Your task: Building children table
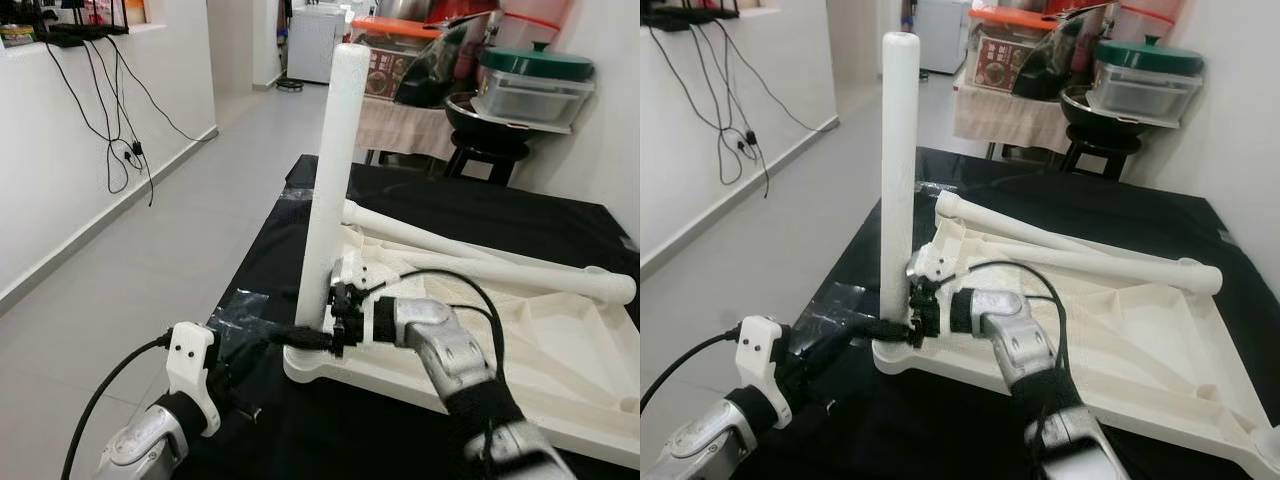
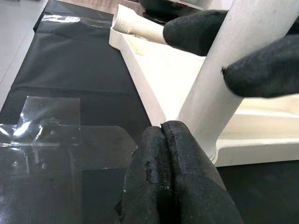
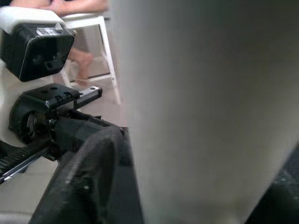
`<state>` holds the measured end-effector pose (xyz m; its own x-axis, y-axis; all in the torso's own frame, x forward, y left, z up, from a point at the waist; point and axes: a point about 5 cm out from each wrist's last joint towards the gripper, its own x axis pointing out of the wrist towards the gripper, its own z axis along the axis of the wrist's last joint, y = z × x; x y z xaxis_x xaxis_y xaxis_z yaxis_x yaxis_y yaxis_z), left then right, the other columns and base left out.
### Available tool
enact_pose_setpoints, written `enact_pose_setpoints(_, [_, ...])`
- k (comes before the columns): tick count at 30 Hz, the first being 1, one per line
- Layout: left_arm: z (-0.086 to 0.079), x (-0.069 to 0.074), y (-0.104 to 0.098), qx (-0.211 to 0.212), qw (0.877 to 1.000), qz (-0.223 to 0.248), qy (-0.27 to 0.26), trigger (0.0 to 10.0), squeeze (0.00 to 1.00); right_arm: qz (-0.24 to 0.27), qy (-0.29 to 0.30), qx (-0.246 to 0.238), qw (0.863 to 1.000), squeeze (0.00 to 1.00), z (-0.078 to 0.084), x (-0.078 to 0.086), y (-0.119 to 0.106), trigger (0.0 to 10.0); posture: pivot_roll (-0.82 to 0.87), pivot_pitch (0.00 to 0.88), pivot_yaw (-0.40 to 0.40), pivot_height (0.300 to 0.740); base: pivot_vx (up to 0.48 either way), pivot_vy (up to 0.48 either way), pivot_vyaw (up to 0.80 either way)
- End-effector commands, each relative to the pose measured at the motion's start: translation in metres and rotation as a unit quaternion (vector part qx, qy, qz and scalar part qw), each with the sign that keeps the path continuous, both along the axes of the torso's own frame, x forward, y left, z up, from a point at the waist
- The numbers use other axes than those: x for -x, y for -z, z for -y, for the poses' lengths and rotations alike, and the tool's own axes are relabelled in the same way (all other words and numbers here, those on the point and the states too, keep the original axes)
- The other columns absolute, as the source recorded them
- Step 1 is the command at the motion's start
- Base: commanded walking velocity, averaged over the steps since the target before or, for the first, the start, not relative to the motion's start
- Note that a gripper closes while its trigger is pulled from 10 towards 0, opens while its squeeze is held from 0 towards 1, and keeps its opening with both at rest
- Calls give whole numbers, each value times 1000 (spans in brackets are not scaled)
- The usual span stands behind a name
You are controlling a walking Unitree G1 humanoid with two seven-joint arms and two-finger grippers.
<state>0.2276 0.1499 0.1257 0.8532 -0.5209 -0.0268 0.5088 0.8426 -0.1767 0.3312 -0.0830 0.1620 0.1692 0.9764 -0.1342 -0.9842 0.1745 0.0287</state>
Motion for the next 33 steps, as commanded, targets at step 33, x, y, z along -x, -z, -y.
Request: enact_pose_setpoints(33, [-3,8,3,-3,1000,-11,1,10000,0,38,380,26,924,0,-21,40,45,0,97,0,-113,740,0,0,0])
